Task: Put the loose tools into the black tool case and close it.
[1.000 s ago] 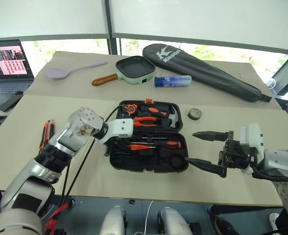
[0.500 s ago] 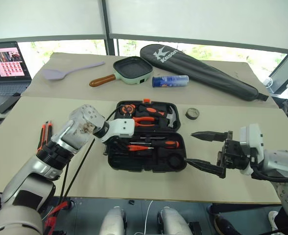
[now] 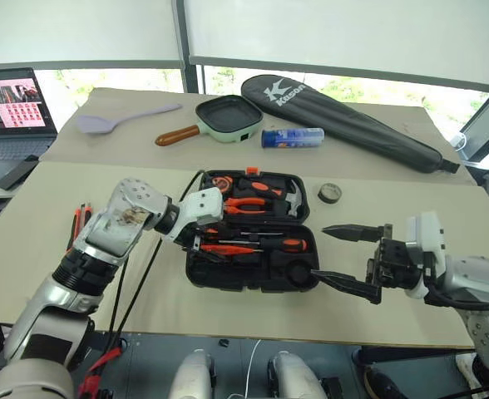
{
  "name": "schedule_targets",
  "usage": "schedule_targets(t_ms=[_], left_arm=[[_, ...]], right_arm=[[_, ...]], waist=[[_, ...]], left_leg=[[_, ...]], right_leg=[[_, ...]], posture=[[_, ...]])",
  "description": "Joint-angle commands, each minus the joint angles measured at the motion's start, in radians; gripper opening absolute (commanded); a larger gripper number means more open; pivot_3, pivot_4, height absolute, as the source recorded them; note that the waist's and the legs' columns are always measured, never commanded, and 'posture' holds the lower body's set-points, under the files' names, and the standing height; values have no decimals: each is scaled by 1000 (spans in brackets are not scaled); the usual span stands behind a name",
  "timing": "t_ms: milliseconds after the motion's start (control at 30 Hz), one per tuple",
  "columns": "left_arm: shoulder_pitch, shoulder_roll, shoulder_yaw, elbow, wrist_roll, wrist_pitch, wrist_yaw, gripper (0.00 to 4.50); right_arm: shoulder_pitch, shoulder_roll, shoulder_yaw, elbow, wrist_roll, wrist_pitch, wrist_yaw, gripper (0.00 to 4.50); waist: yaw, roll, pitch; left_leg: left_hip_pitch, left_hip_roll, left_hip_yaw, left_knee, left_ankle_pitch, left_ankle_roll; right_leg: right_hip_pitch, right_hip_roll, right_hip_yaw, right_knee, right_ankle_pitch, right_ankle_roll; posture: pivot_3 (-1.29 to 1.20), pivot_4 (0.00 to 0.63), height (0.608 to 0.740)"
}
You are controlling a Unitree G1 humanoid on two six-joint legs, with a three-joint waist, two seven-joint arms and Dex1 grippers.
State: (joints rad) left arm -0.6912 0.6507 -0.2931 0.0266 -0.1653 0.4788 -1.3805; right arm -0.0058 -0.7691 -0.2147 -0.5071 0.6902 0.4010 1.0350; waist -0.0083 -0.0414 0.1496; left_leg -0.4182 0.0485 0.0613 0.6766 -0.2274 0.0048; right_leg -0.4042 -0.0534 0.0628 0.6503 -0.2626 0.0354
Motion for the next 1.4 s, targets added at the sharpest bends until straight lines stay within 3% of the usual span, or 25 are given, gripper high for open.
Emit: schedule_targets(t_ms=[33, 233, 333, 867, 1400], left_arm=[[26, -63, 87, 76, -67, -157, 31, 3171], [98, -146, 126, 174, -103, -339, 27, 907], [127, -158, 110, 199, -81, -390, 34, 57], [178, -160, 52, 223, 8, -339, 132, 57], [193, -188, 112, 140, -84, -288, 168, 57]], right_arm=[[-6, 13, -10, -11, 10, -24, -2, 4500], [4, 32, -13, -4, -6, -41, -7, 4500], [11, 34, -17, -3, -7, -45, -11, 4500], [16, 43, -7, -9, 0, -39, -19, 4500], [19, 41, -8, -16, 26, -23, -16, 4500]], waist=[[1, 0, 0], [6, 0, 0], [7, 0, 0], [11, 0, 0], [12, 0, 0]], left_leg=[[0, 0, 0, 0, 0, 0], [-1, 0, 0, 1, 0, 0], [-1, 0, 0, 1, 0, 0], [0, -1, 0, 1, 0, 0], [1, 0, 0, 1, 0, 0]], right_leg=[[0, 0, 0, 0, 0, 0], [0, 0, 0, 0, 0, 0], [0, 0, 0, 0, 0, 0], [1, 0, 0, 0, 1, 1], [1, 0, 0, 0, 1, 1]], posture=[[0, 150, 740], [0, 150, 740], [0, 150, 740], [0, 150, 740], [0, 150, 740]])
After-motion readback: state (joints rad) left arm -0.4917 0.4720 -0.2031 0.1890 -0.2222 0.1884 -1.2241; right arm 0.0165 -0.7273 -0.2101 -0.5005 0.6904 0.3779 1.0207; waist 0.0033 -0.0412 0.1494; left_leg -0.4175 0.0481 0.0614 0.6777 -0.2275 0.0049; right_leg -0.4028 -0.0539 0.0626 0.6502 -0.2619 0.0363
